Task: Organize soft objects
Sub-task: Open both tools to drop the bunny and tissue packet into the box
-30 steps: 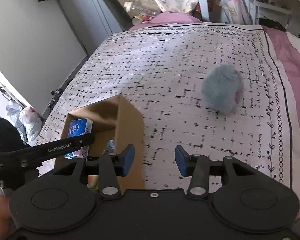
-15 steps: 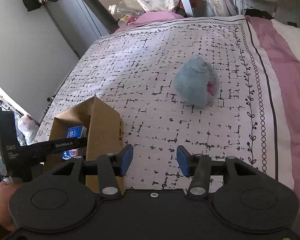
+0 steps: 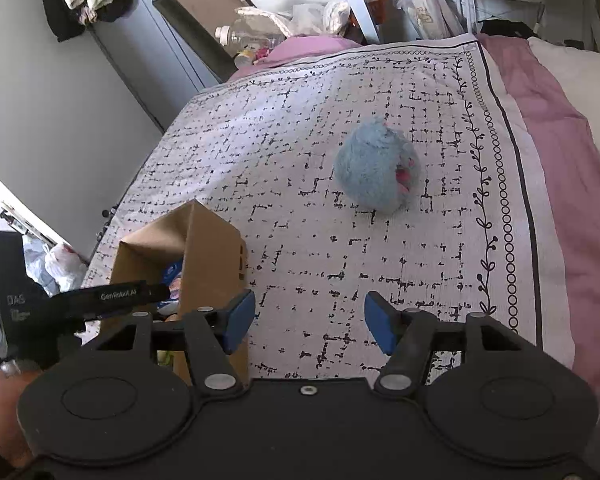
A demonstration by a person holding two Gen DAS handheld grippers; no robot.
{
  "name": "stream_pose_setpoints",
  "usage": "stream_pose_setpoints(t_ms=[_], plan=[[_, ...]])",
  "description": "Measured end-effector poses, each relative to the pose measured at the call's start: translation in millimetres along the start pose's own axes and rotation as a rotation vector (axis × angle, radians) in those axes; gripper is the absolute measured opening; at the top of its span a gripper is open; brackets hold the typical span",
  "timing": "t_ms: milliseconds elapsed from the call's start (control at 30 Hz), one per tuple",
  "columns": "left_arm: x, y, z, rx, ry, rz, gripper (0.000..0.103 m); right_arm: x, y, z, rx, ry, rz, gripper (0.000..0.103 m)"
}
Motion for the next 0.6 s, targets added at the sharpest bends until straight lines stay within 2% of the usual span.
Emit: stream_pose_setpoints(t_ms=[233,600], plan=[[27,-6,-8,0.005,0.003,-0.009,0.068,19,4,3,0.014,0.041,-0.029,0.083],[75,-14,-27,0.006,0.011,-0.048,0.078,37,7,-15,-0.018,0.075,-0.055,0.098]])
Point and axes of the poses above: each gripper's, at about its wrist camera, not at the fingertips, and x roughly against the way its jaws point, z to its left, y to its top, the point moved 10 cm from there along -x, roughly the way its jaws point, and after that the axes turned 12 degrees about -y, right-handed, at the moved point
